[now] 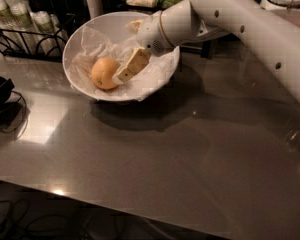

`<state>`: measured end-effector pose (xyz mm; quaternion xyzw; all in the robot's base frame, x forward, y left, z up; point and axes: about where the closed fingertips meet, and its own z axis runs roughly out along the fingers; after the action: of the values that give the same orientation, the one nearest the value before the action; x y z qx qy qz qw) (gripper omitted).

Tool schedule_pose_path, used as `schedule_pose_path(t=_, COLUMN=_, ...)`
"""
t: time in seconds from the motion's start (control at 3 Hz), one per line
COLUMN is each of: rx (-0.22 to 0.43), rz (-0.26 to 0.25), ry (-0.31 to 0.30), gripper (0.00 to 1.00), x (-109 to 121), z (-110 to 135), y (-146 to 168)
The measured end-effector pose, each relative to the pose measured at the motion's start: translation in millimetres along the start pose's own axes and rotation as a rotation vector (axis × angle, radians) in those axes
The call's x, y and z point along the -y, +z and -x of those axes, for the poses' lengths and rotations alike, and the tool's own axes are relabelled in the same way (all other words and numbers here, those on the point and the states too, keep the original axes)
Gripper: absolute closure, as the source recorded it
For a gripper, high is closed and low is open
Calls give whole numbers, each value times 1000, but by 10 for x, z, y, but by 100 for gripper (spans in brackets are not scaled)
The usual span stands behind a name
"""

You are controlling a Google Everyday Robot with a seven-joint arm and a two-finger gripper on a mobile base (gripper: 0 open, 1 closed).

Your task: Pick orange from white bowl

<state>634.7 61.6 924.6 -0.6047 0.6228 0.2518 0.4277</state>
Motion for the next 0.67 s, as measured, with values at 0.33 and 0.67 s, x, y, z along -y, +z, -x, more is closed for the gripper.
schedule_pose_path(t=0.33, rx=-19, rz=17, ry=-1, gripper=0, x=32, z=1, y=180)
schedule_pose_path(t=0.67, rx=-30, rz=27, ry=-2, gripper=0, x=61, z=-1, y=312)
